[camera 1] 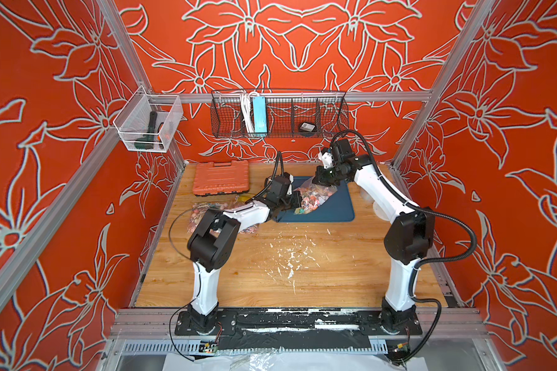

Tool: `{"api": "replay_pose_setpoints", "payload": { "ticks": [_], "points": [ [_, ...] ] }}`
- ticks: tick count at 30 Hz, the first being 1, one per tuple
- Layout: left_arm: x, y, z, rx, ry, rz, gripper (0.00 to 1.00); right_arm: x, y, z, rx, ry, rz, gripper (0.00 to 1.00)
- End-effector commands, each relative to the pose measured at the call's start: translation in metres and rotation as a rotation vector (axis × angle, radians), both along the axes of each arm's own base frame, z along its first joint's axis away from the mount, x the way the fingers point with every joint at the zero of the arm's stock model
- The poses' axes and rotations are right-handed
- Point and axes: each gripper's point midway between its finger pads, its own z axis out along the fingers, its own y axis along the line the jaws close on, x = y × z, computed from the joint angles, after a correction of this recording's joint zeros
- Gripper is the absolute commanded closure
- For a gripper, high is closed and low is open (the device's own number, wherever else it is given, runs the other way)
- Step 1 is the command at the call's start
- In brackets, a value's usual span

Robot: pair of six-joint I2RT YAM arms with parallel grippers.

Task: Pour candies out of the ziploc bag
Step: 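Pick up the ziploc bag from the center of the board, then pour the candies out of the ziploc bag onto the tray.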

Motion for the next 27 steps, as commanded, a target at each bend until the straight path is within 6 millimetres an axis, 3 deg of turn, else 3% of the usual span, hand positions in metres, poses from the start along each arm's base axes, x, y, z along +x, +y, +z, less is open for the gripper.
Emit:
{"api": "replay_pose_setpoints", "payload": {
  "ticks": [1,5,11,27],
  "points": [
    [0.025,-0.015,0.027,-0.019,-0.08,-0.028,1.0,0.013,-0.009,0.0,-0.004,-0.013,-0.005,1.0],
    [0.044,-0.029,0.027,-0.026,-0.086,-0.043,1.0,0.027,-0.025,-0.018,-0.004,0.013,-0.048,1.0],
    [0.056,-0.04,0.024,-0.034,-0.084,-0.064,1.0,0.04,-0.051,-0.041,-0.02,0.049,-0.103,1.0],
    [0.058,-0.029,0.061,0.044,-0.161,-0.055,1.0,0.039,-0.088,-0.081,-0.022,0.132,-0.182,1.0]
  ]
}}
